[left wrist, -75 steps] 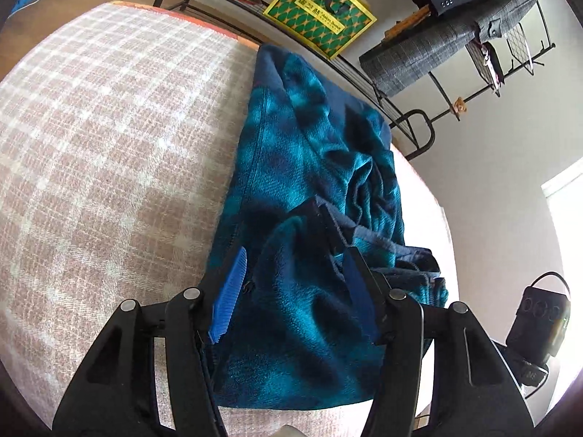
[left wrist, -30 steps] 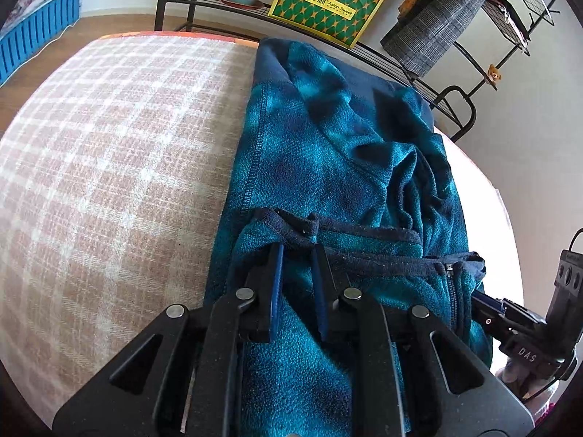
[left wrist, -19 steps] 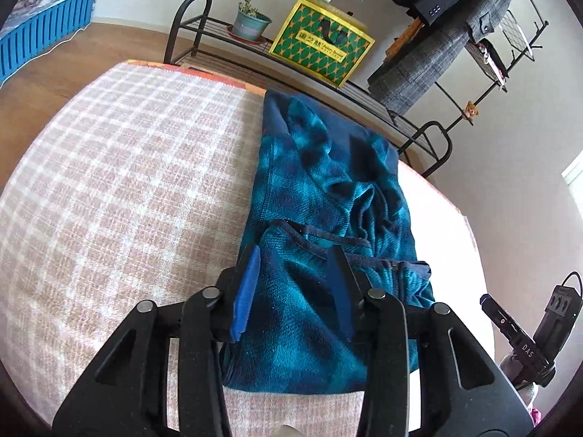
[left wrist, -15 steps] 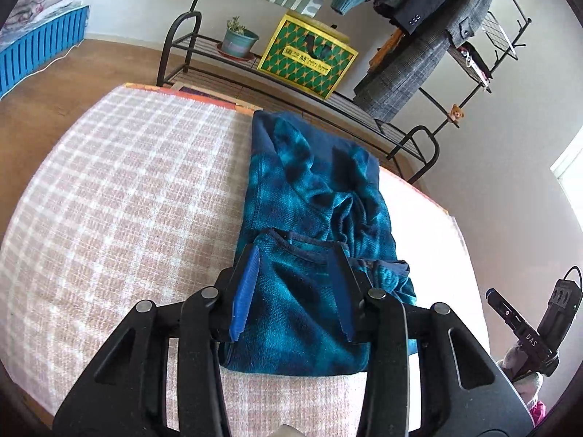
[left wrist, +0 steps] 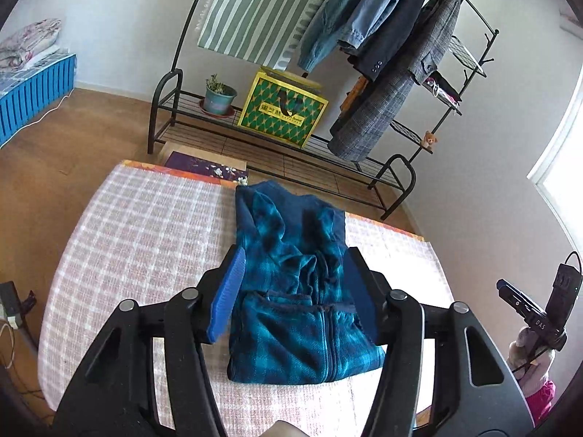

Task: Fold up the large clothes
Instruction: 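Lift both grippers away from the folded shirt, then grasp the folded shirt with both grippers and lift it off the bedspread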

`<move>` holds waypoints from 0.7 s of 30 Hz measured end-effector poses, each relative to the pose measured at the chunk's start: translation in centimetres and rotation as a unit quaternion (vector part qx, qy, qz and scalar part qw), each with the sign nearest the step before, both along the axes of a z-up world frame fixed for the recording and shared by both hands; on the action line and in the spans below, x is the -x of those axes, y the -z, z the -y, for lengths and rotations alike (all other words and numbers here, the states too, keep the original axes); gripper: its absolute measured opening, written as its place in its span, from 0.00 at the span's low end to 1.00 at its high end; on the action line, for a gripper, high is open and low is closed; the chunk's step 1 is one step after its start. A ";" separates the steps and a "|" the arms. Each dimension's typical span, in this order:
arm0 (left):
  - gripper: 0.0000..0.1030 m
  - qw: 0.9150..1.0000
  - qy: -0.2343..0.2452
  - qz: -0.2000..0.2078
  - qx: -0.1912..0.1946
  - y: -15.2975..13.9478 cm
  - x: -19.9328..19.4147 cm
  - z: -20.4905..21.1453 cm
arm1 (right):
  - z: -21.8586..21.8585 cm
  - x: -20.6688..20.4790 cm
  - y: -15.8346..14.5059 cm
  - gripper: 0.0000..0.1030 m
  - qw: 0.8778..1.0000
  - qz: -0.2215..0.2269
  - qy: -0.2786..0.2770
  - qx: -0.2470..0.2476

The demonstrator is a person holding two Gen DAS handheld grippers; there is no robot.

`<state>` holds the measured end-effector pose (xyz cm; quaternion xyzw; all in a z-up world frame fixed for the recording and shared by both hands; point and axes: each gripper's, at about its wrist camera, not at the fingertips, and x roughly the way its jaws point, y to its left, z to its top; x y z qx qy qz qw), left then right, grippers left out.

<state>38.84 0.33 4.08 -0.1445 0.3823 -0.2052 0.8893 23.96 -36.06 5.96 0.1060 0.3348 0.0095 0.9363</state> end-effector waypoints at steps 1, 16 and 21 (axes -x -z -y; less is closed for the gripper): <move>0.57 1.000 -0.001 0.002 -0.005 -0.4 -1.1 0.0 | 0.5 -1.1 -0.1 0.61 1.000 -0.001 0.001 0.000; 0.57 0.993 0.034 -0.101 -0.044 14.2 -25.7 7.3 | 9.4 -26.2 14.3 0.63 0.992 -0.103 -0.010 -0.076; 0.57 0.990 0.044 -0.125 -0.052 21.0 -31.9 10.8 | 11.0 -33.7 21.9 0.63 0.983 -0.137 -0.009 -0.123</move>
